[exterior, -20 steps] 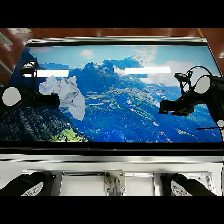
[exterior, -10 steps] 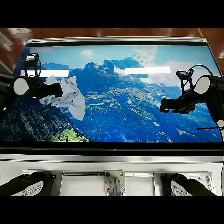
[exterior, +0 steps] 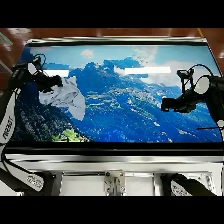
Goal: Fold the shirts.
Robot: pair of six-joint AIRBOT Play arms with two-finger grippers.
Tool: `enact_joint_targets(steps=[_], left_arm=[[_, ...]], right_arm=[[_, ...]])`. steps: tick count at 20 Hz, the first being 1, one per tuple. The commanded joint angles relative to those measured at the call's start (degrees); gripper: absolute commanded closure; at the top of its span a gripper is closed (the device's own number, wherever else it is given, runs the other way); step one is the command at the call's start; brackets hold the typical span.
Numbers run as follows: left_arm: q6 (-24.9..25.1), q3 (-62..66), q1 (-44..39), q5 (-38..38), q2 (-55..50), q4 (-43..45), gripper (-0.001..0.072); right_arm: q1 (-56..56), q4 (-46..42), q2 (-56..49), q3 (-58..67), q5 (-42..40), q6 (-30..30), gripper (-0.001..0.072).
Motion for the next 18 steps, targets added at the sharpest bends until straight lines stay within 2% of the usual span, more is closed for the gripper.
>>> enact_joint_targets(steps=[1,5,6,7,8,9,12,15,18], left_arm=[[0.46,3.32,1.07,0.00,-6.38,-4.87,-0.0010],[2.51,3.30,0.39,-3.91,-8.04,-4.90,0.0004],[2.51,3.30,0.31,-4.94,-8.46,-4.90,0.0129],[2.51,3.30,0.31,-5.73,-8.55,-4.90,0.0361],[2.49,3.34,0.37,-6.58,-8.24,-4.98,0.0626],[2.51,3.34,0.31,-6.60,-7.39,-4.98,0.0662],[6.60,3.34,-0.74,-3.34,-0.48,-4.92,0.0664],[13.90,3.34,-3.96,-2.47,12.04,-4.90,0.0664],[14.93,3.34,-9.40,-2.03,27.19,-4.90,0.0664]], right_arm=[[0.04,-0.09,0.04,0.00,-0.11,0.26,0.0036],[0.04,0.02,0.04,0.00,-0.28,1.11,0.0037],[0.04,0.09,0.04,0.00,-0.28,1.70,0.0037],[0.04,0.11,0.04,0.00,-0.26,2.01,0.0037],[0.04,0.11,0.04,0.00,-0.26,2.01,0.0037],[0.04,0.09,0.04,0.00,-0.28,2.01,0.0037],[0.04,0.07,0.04,0.00,-0.72,1.81,0.0037],[0.02,-0.09,0.07,0.79,-1.90,-1.29,0.0037],[0.04,0.09,1.14,6.08,0.50,-1.79,0.0037]])
